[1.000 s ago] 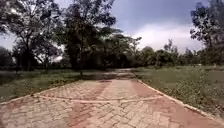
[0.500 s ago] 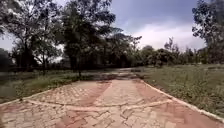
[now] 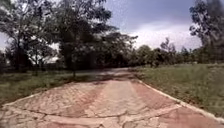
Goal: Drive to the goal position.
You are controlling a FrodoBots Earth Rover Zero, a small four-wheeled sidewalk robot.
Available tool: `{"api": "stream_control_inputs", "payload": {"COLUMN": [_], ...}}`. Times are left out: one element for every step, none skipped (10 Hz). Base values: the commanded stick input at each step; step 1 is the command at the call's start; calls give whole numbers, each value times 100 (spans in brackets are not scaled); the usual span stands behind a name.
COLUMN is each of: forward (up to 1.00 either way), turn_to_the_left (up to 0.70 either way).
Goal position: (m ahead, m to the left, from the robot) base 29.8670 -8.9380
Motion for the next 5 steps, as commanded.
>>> {"api": "stream_control_inputs", "payload": {"forward": [70,70,70,70,70], "turn_to_the_left": [0,-18,-35,-35,-35]}}
